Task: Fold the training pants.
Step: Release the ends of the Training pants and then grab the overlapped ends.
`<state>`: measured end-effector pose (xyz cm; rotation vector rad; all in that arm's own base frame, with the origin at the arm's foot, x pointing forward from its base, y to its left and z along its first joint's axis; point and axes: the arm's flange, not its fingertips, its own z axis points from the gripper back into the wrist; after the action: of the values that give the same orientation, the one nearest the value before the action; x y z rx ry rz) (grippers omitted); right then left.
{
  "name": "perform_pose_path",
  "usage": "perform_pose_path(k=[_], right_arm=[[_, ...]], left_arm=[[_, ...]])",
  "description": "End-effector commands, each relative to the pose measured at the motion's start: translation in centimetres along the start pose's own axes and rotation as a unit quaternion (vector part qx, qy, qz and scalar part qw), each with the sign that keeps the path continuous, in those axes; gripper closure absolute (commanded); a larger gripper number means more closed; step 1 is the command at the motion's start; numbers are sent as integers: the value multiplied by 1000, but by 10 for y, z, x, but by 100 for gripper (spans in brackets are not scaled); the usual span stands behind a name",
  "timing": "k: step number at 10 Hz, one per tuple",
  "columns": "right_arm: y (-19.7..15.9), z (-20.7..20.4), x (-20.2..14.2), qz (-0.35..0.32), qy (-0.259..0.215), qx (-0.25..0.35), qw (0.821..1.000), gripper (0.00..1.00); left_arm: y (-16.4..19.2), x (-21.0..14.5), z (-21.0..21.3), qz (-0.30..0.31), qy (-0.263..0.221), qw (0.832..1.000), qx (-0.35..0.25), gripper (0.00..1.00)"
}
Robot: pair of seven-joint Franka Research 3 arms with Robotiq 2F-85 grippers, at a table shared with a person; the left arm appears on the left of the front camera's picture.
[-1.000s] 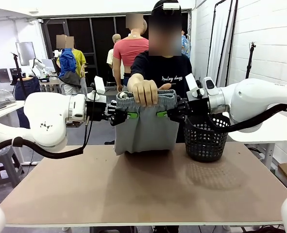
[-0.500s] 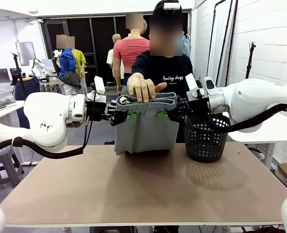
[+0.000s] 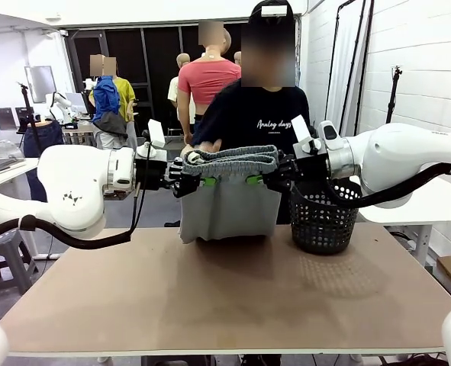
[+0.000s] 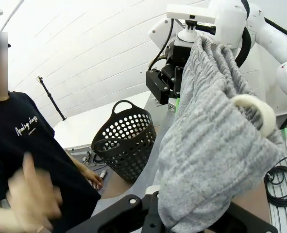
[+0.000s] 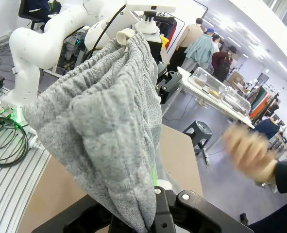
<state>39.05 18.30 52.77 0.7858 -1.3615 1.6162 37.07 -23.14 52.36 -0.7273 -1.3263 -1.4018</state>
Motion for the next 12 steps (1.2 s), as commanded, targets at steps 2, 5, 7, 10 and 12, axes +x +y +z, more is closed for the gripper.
perform_pose_path(k=[2, 5, 7, 10, 12], right_arm=[[2, -1, 1, 0, -3, 3, 1000, 100], [2, -1, 1, 0, -3, 3, 1000, 100], [2, -1, 1, 0, -3, 3, 1000, 100], [2, -1, 1, 0, -3, 3, 1000, 100], [2, -1, 1, 0, -3, 3, 1000, 100]], left_arm=[[-1, 1, 0, -2, -2, 1000, 1, 100], [-1, 1, 0, -2, -2, 1000, 1, 100], [-1, 1, 0, -2, -2, 1000, 1, 100], [-1, 1, 0, -2, -2, 1000, 1, 100], [-1, 1, 0, -2, -2, 1000, 1, 100]])
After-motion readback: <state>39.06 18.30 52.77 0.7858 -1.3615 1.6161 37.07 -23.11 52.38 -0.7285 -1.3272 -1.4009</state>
